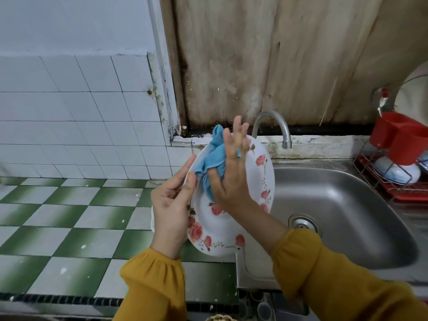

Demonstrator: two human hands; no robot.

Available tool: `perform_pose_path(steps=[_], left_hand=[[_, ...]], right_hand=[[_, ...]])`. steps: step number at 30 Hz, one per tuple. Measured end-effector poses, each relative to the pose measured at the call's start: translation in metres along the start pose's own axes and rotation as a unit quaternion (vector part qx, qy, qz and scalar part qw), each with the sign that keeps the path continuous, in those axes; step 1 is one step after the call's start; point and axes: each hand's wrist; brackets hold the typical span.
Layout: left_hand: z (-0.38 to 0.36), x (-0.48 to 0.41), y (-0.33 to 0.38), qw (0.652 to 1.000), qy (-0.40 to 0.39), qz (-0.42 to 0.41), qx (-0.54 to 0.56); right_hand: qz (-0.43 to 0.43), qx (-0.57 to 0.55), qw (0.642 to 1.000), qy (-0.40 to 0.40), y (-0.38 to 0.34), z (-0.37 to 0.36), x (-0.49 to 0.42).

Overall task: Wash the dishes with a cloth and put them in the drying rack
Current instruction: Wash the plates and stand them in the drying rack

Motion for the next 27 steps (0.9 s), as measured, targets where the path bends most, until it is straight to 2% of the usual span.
perform_pose_path(steps=[3,4,6,8,10,12,14,16,19,21,23,25,27], left_hand=[[0.001,0.003,-0.004,1.0,-0.005,0.017,0.003],[-0.002,0.005,-0.006,1.0,-0.003,0.014,-0.004],[-0.008,0.005,-0.004,1.0,0.015,0.01,-0.002],[-0.006,0.001,0.003,0.997,0.042,0.016,0.055],[0.006,-0.004,0.012,0.991,0.063,0.025,0.112],[0.02,-0.004,0.013,0.988,0.075,0.023,0.132],[0.027,-0.001,0.008,0.985,0.082,0.042,0.143],[0.028,0.002,0.002,0.983,0.067,0.07,0.153],[0.014,0.006,-0.007,0.988,0.033,0.095,0.121],[-0.006,0.009,-0.01,0.994,0.017,0.088,0.066],[-0.018,0.008,-0.012,0.995,0.026,0.08,0.054],[-0.016,0.001,-0.003,0.989,0.034,0.081,0.117],[-0.004,-0.007,0.007,0.983,0.028,0.081,0.161]], right_hand=[[-0.167,-0.055,0.978,0.108,-0.001,0.008,-0.015],[-0.202,-0.087,0.968,0.118,-0.008,0.008,-0.018],[-0.181,-0.129,0.974,0.032,-0.029,0.002,-0.007],[-0.083,-0.126,0.982,-0.11,-0.038,-0.006,0.029],[0.001,-0.034,0.976,-0.214,-0.024,-0.001,0.067],[-0.007,0.105,0.964,-0.243,0.009,0.015,0.076],[-0.072,0.186,0.959,-0.2,0.043,0.031,0.064],[-0.146,0.192,0.965,-0.106,0.059,0.043,0.039],[-0.178,0.077,0.98,0.041,0.046,0.046,-0.006],[-0.152,0.011,0.987,0.054,0.022,0.037,-0.022],[-0.105,-0.023,0.994,0.003,-0.005,0.023,-0.014],[-0.078,-0.039,0.991,-0.102,-0.025,0.01,0.019],[-0.025,0.025,0.979,-0.202,-0.024,0.01,0.061]])
Point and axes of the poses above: each hand's wrist, its own x-axis away from the middle knuckle, its own z-axis out of the back of the hand, y = z × x, and after that the axes turned 9 degrees about -y, right-handed
